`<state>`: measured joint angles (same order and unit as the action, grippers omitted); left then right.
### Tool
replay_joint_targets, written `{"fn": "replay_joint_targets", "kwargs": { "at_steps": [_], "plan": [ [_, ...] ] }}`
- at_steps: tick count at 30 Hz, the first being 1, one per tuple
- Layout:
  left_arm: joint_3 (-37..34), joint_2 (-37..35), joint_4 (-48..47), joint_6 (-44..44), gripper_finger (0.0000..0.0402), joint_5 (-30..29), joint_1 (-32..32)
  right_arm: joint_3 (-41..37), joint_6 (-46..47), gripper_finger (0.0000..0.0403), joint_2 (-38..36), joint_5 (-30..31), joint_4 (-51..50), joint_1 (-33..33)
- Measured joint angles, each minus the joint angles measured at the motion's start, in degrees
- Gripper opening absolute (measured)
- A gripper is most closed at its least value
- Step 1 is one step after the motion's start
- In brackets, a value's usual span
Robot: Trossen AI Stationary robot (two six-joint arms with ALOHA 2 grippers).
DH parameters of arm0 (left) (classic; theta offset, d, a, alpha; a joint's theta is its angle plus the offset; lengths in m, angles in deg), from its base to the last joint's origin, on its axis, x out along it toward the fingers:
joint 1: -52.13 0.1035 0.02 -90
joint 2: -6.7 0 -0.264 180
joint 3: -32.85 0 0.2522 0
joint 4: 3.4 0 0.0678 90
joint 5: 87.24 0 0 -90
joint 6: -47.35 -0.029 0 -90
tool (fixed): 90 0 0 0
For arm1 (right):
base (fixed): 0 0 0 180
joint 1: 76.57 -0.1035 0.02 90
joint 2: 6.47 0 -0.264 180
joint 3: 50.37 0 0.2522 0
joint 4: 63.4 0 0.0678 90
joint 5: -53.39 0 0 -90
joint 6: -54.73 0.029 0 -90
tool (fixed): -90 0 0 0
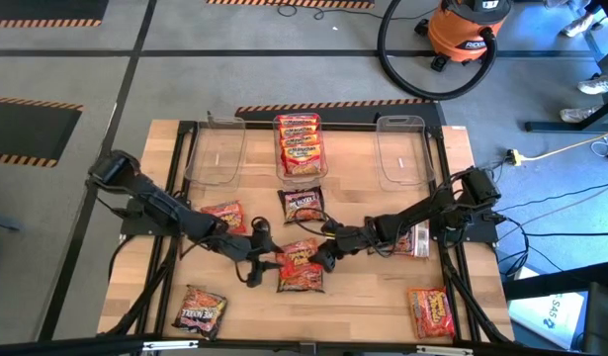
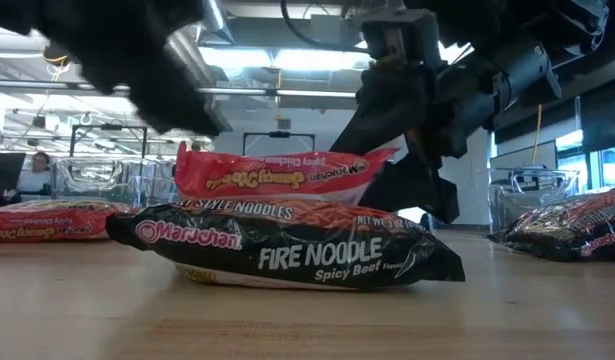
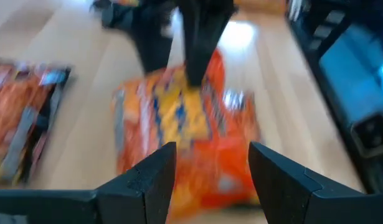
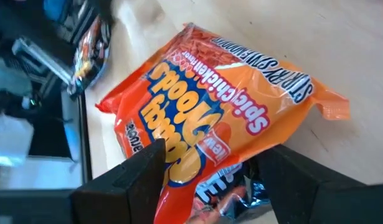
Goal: Sort Maruchan noodles
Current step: Put the bottom left orange noodle pack into the right transparent bin
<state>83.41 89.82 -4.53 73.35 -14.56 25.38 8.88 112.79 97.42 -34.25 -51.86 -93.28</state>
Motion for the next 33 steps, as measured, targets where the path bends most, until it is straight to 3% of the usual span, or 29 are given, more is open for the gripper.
{"fn": "replay_joint_targets", "kwargs": {
  "at_steps": [4, 8, 15, 23, 28, 33],
  "plan": [
    [0.0, -0.8, -9.8, 4.7, 0.0195, -2.2, -0.3, 0.0, -6.2, 0.023, -2.2, -0.4, -2.3, 1.0],
    [-0.1, 2.1, -10.9, 6.9, 0.0195, -2.5, -0.4, 0.0, -11.9, 0.023, -4.9, -0.6, -7.0, 1.5],
    [0.0, 7.3, -4.4, 6.9, 0.0195, -2.2, -0.6, -0.1, -16.7, 0.023, -11.2, -2.0, -19.2, 1.3],
    [0.0, 10.4, 0.4, 6.5, 0.0195, -2.6, -0.3, 0.0, -24.2, 0.023, -12.2, -1.6, -20.3, -2.0],
    [0.0, 11.6, 2.3, 6.5, 0.0195, -2.6, 0.0, 0.0, -30.8, 0.023, -12.2, 5.2, -16.1, -6.1],
    [0.0, 12.2, 5.8, 6.4, 0.0195, -2.6, 0.3, -0.1, -33.0, 0.023, -11.8, 12.1, -18.7, -8.6]
  ]
}}
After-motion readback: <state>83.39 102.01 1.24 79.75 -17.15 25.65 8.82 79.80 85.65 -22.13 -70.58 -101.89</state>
